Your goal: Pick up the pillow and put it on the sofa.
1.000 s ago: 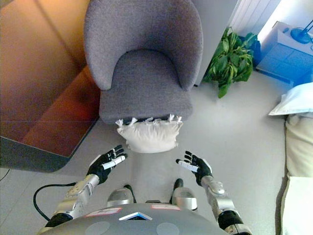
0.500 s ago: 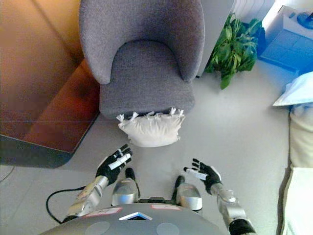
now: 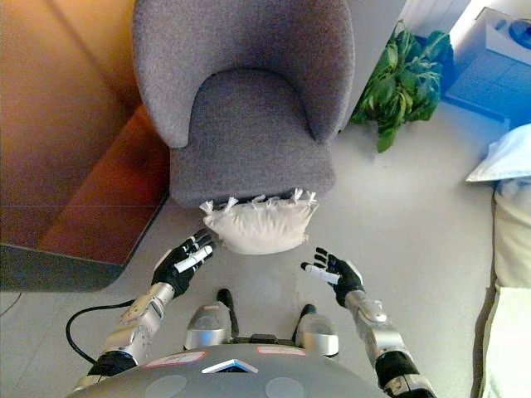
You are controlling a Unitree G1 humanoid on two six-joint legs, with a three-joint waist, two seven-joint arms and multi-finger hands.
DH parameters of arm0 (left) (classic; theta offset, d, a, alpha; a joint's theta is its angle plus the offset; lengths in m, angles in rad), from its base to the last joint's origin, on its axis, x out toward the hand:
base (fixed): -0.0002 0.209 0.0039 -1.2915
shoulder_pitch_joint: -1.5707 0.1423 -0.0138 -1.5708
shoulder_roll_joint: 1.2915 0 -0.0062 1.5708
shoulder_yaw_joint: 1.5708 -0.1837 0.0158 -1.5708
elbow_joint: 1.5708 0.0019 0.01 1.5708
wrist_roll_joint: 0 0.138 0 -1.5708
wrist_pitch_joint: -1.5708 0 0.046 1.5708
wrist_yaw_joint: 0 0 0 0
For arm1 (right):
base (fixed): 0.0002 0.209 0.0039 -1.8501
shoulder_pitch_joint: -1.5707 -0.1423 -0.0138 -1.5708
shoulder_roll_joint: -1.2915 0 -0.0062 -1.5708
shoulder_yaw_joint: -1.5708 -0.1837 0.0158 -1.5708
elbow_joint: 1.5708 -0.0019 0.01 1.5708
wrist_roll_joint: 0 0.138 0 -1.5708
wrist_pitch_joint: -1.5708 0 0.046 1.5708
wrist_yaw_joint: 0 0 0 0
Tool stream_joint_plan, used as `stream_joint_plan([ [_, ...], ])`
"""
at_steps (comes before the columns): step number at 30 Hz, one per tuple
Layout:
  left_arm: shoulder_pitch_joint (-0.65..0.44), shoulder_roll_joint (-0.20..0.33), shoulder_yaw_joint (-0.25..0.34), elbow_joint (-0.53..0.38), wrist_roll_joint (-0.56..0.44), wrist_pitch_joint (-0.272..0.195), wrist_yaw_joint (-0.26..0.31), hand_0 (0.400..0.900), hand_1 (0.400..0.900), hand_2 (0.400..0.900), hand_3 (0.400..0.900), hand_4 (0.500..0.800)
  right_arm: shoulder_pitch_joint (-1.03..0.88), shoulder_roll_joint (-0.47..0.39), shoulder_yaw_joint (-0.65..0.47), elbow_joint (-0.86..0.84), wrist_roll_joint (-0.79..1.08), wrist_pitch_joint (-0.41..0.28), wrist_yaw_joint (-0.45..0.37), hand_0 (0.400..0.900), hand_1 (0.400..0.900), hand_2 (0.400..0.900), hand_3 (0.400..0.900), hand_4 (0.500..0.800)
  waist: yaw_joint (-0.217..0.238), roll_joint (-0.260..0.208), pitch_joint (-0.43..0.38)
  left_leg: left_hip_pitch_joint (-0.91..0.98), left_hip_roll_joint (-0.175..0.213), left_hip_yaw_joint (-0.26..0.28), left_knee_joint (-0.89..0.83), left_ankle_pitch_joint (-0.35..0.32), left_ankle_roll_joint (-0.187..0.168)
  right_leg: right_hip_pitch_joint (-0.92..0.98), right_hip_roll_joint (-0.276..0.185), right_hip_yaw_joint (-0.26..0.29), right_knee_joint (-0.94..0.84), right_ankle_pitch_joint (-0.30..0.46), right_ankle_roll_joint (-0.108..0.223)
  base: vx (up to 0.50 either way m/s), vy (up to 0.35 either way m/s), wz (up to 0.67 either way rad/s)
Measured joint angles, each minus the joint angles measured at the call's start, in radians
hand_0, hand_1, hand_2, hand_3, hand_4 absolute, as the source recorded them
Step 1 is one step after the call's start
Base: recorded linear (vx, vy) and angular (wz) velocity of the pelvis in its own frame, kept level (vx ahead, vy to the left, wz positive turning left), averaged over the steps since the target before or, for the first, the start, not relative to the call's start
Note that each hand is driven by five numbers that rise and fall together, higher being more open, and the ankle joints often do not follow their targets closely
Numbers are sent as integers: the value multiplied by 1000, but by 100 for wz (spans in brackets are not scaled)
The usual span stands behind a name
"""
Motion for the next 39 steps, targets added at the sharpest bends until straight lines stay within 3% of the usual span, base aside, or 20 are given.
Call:
stream_joint_plan([
  [2,-8,9,-8,-5,0,12,-4,900,900,900,900,800,7,3,11,-9,-1,1,-15,900,900,900,900,800,-2,3,-2,1,-7,-4,0,-7,24,-103,-47,9,222,-1,20,184,212,16],
  [3,-13,29,-16,-24,2,19,-3,900,900,900,900,800,9,11,15,-11,-1,0,-19,900,900,900,900,800,2,4,-3,6,-15,-5,-3,-12,29,-154,-61,11,319,34,31,146,51,8],
  [5,-3,60,-31,-33,2,25,5,900,900,900,900,800,15,19,35,-14,1,0,-32,900,900,900,900,800,-1,9,-13,26,-15,-15,-13,2,37,-195,-83,16,392,81,38,163,-60,14],
  [7,11,78,-20,-33,1,34,12,900,900,900,900,800,18,22,44,-15,20,1,-36,900,900,900,900,800,-2,14,-18,45,-13,-24,-34,-1,46,-204,-77,6,413,71,36,203,-128,29],
  [10,21,81,-21,-32,2,48,10,900,900,900,900,800,44,11,38,-35,20,-1,-36,900,900,900,900,800,-31,36,-26,49,-7,-67,-48,-2,47,-173,-80,-47,292,63,37,256,-248,50],
  [12,21,70,-26,-31,2,64,9,900,900,900,900,800,60,1,38,-38,18,-4,-36,900,900,900,900,800,-52,49,-24,63,-7,-91,-58,-2,41,-158,-111,-56,120,68,45,348,-386,55],
  [15,44,59,-27,-29,2,64,8,900,900,900,900,800,92,0,40,-43,13,-35,-48,900,900,900,900,800,-84,34,-26,93,-8,-132,-75,-2,-2,-134,-174,-41,-111,136,131,329,-273,39],
  [16,56,63,-27,-29,2,63,7,900,900,900,900,800,97,0,41,-44,-9,-40,-58,900,900,900,900,800,-87,16,-30,102,-4,-143,-84,-3,-24,-131,-181,-33,-132,148,136,296,-215,38],
  [17,65,73,-27,-32,2,62,7,900,900,900,900,800,113,2,42,-47,-56,-41,-75,900,900,900,900,800,-87,-10,-43,107,1,-150,-88,-11,-51,-109,-177,-31,-152,141,133,251,-205,42],
  [18,88,101,-27,-45,1,59,6,900,900,900,900,800,143,9,47,-54,-102,-43,-102,900,900,900,900,800,-82,-55,-61,109,3,-144,-86,-11,-86,-81,-172,-25,-171,152,105,202,-213,43],
  [19,81,74,-28,-25,0,63,18,900,900,900,900,800,147,-16,45,-46,-155,-42,-135,900,900,900,900,800,-81,-40,-59,112,50,-136,-76,-9,-107,-65,-139,-35,-163,162,87,122,-194,37],
  [21,112,56,-47,-72,-1,61,16,900,900,900,900,800,126,-97,46,-54,-257,-44,-197,900,900,900,900,800,-75,14,-54,68,134,-76,-29,-10,-105,-71,-66,-56,-168,146,60,50,-171,35],
  [24,102,37,-57,-82,-2,62,14,900,900,900,900,800,43,-225,42,-76,-415,-44,-273,900,900,900,900,800,-77,42,-14,-15,175,-74,48,0,-99,-103,-33,-80,-139,139,39,-13,-129,32],
  [29,32,66,-50,-111,-58,66,-7,900,900,900,900,800,-113,-301,53,-137,-595,-43,-347,900,900,900,900,800,-75,13,60,-118,165,-109,125,-5,-107,-163,-67,-81,-73,113,47,-92,-89,37],
  [31,1,90,-50,-151,-91,64,-15,900,900,900,900,800,-182,-325,77,-157,-640,-45,-367,900,900,900,900,800,-57,19,95,-194,159,-130,173,-22,-141,-232,-94,-77,4,88,50,-172,-56,35],
  [36,-74,141,-47,-190,-173,54,-10,900,900,900,900,800,-340,-351,91,-163,-704,-47,-389,900,900,900,900,800,-12,35,229,-413,126,-205,358,-66,-117,-406,-178,-66,200,31,44,-159,-40,30],
  [39,-76,157,-47,-190,-204,57,2,900,900,900,900,800,-394,-354,103,-171,-720,-48,-396,900,900,900,900,800,7,32,269,-531,126,-230,472,-98,-110,-502,-196,-42,287,6,44,-121,2,13],
])
